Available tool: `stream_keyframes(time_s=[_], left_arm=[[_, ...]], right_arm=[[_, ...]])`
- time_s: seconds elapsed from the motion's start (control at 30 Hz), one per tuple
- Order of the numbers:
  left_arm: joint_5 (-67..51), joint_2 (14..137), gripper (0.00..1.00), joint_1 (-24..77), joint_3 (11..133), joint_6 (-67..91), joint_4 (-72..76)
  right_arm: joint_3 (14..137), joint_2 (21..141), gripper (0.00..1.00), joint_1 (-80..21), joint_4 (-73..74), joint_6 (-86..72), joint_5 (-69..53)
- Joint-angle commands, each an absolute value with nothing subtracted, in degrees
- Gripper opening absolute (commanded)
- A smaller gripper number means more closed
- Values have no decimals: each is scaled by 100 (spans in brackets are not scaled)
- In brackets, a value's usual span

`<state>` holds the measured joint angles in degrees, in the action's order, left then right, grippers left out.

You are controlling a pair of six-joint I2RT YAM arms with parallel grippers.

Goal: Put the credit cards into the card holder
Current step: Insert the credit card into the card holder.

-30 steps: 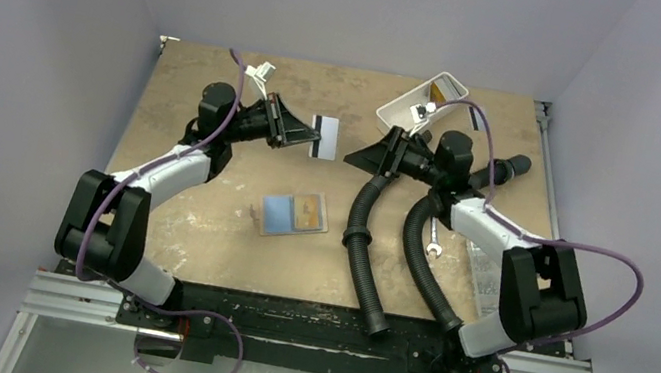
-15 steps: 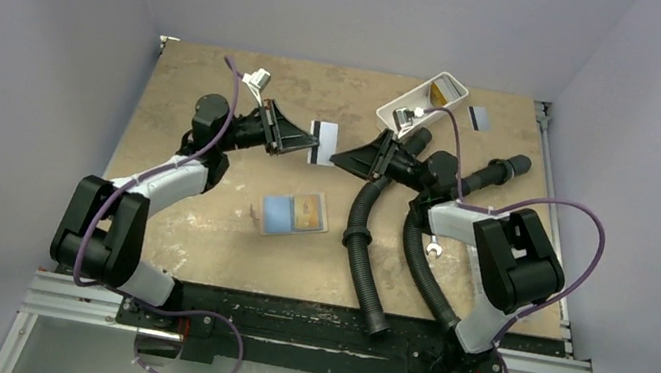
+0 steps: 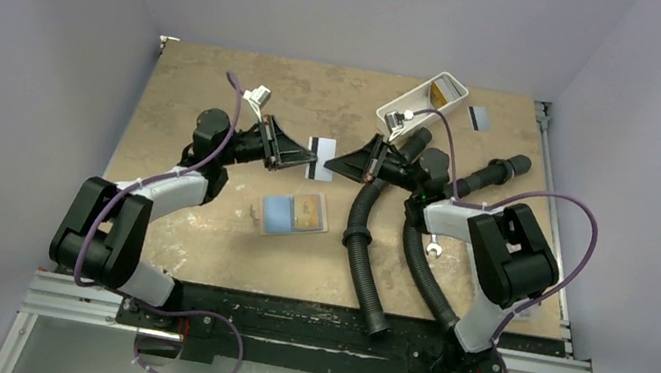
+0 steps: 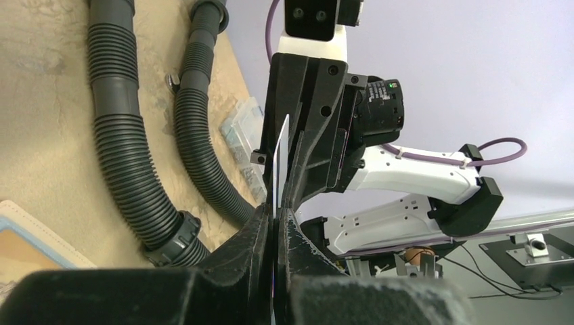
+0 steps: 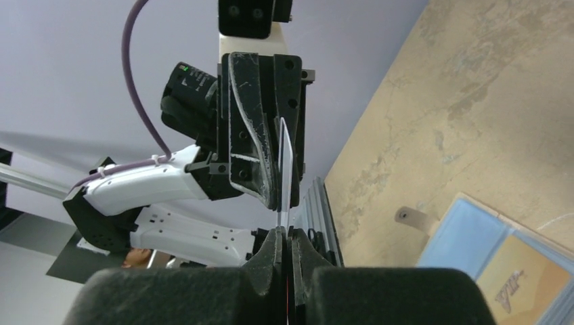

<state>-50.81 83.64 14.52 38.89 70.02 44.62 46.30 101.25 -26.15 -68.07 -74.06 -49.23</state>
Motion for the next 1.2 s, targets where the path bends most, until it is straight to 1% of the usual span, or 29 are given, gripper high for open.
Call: stream_keyframes(time_s=[0.0,0.03,0.1,0.13,0.2,0.23,0.3,0.37,0.4,0.47,0.5,0.53,0.73,0.87,1.17], left_arm=[[-5211,8105,0,1512,3817,6457,3989],[-5124,8032,6,1505,3905,6025,3301],[-4697,7907,26,1488,4312,4808,1394],[-4373,7882,33,1479,4551,4177,451],[-3639,7876,41,1435,4908,3328,-1213],[-3261,7867,44,1394,4996,3111,-1594],[-2525,7893,45,1323,5070,2889,-2086],[-2197,7972,42,1280,5041,2909,-2245],[-2218,8032,36,1275,4994,2951,-2207],[-2508,8211,19,1274,4858,3078,-1953],[-2685,8310,13,1274,4784,3141,-1800],[-2805,8418,10,1282,4703,3195,-1664],[-2754,8693,5,1305,4568,3027,-1622],[-2598,8937,0,1323,4561,2859,-1845],[-2030,9033,0,1327,4508,2694,-2122]], right_arm=[[4791,9869,0,-2678,-5929,-6566,-4922],[4782,9783,0,-2677,-5463,-6271,-4877],[4834,9602,0,-2678,-4385,-5564,-4757],[4902,9516,0,-2680,-3767,-5013,-4654],[5230,9451,0,-2676,-2122,-3977,-4284],[5604,9490,0,-2684,-1131,-3409,-3950],[6073,9744,0,-2702,219,-2742,-3586],[6441,9970,0,-2774,1078,-2357,-3577],[6597,10120,0,-2848,1361,-2239,-3518],[6815,10301,0,-3022,1641,-2143,-3534],[6880,10401,0,-3084,1671,-2170,-3666],[6930,10493,0,-3135,1667,-2201,-3832],[7223,10914,0,-3352,1813,-2257,-4427],[7423,11232,0,-3469,2010,-2241,-4415],[7741,11502,0,-3528,2247,-2435,-4126]])
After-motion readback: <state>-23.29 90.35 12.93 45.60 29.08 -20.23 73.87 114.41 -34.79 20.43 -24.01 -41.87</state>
